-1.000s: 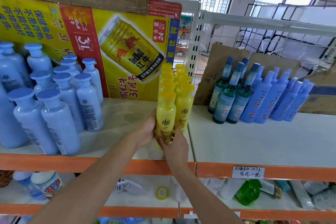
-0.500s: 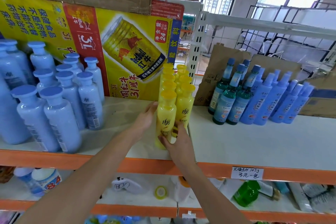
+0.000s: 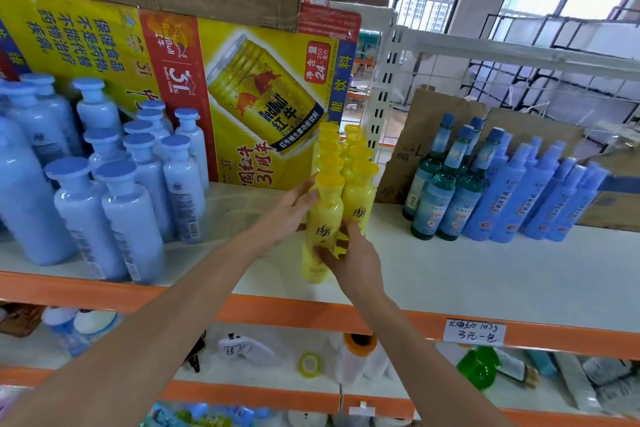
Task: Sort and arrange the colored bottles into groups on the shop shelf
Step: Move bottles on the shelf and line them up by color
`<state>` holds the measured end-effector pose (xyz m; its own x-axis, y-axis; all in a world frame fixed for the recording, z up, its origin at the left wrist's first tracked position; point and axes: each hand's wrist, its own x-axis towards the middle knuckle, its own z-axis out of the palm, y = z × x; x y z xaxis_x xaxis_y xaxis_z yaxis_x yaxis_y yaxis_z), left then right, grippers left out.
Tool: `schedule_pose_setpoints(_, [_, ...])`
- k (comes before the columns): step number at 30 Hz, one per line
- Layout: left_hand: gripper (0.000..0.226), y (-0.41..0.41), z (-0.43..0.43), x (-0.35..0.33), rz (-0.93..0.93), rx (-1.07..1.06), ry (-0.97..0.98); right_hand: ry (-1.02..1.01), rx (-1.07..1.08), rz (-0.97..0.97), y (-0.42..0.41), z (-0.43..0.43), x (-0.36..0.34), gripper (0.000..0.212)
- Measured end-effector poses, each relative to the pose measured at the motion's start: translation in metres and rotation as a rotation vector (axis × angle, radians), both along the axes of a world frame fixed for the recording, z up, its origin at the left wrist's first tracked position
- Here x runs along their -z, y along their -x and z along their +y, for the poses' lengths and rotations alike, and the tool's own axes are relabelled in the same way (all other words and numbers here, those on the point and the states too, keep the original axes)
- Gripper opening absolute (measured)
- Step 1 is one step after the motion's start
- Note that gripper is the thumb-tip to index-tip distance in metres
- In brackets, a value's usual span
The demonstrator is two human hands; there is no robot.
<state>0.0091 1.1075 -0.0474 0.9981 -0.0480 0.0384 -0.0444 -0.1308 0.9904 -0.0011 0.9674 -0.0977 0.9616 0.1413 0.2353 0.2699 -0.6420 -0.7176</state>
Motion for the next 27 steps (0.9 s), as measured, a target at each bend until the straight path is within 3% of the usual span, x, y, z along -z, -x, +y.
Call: schedule_pose_setpoints(27, [0.047,0.0039,-0.0069,-0.0022,-0.027,0.018,-0.01,-0.012,-0.045,0.016,-0.0066,-0.0062,-0.0021,0.062])
